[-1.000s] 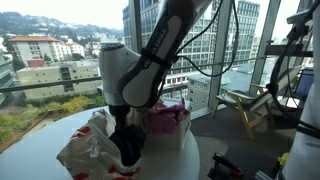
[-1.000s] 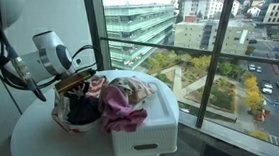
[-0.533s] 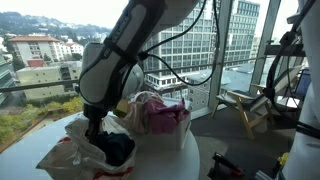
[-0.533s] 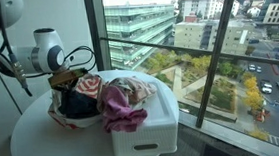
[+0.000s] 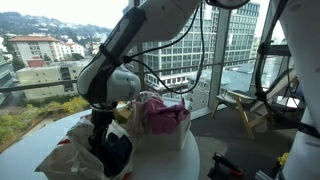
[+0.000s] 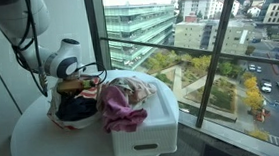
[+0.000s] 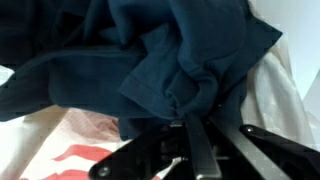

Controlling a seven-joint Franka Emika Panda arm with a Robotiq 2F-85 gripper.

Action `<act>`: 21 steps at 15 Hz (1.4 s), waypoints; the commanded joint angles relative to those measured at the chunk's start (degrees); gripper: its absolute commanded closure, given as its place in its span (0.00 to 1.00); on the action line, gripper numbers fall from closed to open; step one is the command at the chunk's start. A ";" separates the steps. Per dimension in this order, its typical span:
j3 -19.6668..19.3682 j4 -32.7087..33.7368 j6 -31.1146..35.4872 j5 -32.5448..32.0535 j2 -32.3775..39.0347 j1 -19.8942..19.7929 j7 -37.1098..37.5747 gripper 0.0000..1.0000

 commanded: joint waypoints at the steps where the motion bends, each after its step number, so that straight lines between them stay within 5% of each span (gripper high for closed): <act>1: -2.40 3.26 4.15 -2.02 3.07 2.03 -1.72 0.98; 6: -4.57 4.80 11.91 -7.82 5.91 4.18 -0.34 0.98; 7: -5.11 4.92 12.69 -9.03 6.23 4.50 0.01 0.91; 8: -5.32 4.93 12.81 -9.86 6.36 4.45 0.40 0.67; 10: -5.02 4.02 13.30 -10.85 5.70 3.66 0.41 0.63; 18: -5.29 -2.13 12.22 -9.73 -3.30 -0.85 3.48 0.04; 21: -3.20 -4.20 12.42 -6.30 -8.32 -5.40 3.01 0.00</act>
